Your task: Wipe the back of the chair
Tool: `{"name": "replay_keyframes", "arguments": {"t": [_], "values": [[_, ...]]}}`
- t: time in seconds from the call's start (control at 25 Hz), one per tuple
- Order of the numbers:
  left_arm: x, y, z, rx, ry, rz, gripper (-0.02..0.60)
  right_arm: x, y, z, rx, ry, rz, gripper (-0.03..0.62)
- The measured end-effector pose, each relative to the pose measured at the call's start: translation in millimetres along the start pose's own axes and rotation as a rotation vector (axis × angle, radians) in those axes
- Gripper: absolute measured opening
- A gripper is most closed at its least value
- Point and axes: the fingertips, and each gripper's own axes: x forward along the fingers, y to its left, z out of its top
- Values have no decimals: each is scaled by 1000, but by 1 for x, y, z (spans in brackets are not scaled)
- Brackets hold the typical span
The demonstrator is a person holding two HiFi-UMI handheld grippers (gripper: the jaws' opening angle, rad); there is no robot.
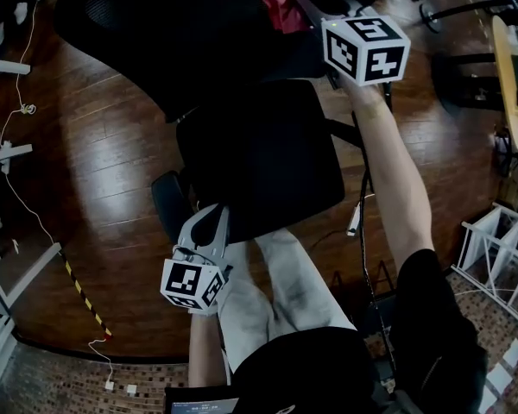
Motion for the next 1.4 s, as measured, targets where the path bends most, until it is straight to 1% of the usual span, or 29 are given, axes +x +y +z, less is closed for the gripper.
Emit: {"name": "replay_keyframes", "arguments": {"t": [0.24,0.4,0.56,0.72,0.8,0.88,1.08,1.28,1.4], "values": [[16,-10,4,7,3,-14,-6,-34,-81,-15,10,31,-117,74],[22,-14,2,4,6,-15,-6,-60,-127,-21,55,26,-235,74],[24,-15,3,2,4,-11,-6,-78,-157,-22,93,13,-336,74],[20,-12,7,-1,-5,-3,-6,-101,-191,-19,154,-13,-492,64],[16,-9,7,-6,-10,5,-6,-109,-201,-14,174,-29,-547,60],[14,-7,5,-13,-16,11,-6,-106,-196,-8,143,-28,-556,57],[7,-3,3,-22,-27,11,-6,-81,-148,14,-46,-7,-545,51],[-6,8,1,-32,-35,30,-6,-46,-83,31,-196,-17,-437,51],[-16,13,-2,-43,-46,46,-6,-25,-43,38,-255,-28,-381,51]]}}
